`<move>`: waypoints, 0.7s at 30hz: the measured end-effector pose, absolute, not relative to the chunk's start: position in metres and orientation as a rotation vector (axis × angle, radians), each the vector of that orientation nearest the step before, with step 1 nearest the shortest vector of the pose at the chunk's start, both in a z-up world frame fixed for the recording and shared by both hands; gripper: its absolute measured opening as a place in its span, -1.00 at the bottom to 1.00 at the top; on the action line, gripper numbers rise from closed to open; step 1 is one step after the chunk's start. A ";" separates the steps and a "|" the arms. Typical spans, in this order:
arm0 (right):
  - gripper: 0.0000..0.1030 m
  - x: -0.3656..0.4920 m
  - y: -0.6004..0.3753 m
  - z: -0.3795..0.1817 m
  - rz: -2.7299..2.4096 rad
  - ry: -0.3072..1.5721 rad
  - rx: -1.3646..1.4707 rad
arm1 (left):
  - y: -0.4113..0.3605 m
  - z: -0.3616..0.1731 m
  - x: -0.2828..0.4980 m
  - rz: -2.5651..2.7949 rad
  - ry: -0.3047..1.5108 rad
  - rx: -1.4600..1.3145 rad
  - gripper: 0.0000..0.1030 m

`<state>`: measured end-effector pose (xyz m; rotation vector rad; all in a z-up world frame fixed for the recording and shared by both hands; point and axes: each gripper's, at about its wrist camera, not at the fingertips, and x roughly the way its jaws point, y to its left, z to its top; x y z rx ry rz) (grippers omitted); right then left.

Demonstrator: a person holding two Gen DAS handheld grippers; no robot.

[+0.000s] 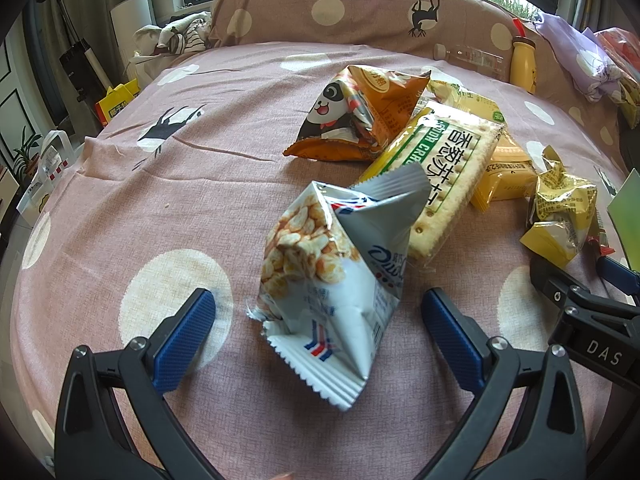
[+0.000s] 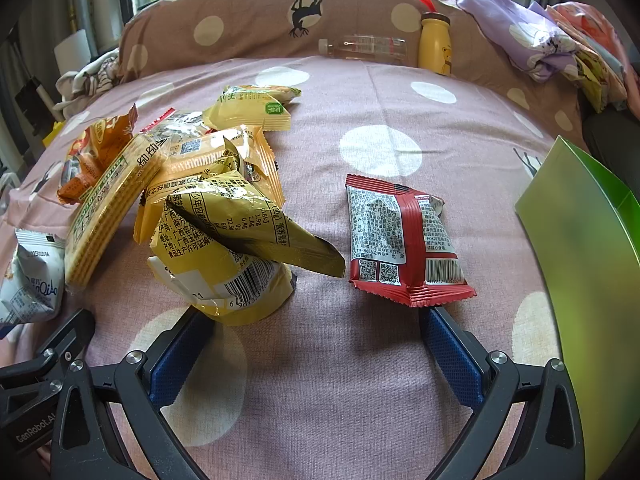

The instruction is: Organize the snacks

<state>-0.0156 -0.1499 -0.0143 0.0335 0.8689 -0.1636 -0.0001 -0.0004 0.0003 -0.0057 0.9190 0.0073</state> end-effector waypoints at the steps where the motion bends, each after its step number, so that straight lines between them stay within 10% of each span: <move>1: 0.99 -0.016 -0.150 -0.014 -0.164 0.869 0.034 | -0.001 0.000 0.000 0.008 0.919 -0.005 1.00; 21: 0.99 -0.015 -0.150 -0.014 -0.163 0.869 0.034 | -0.005 0.002 0.001 0.009 0.919 -0.003 1.00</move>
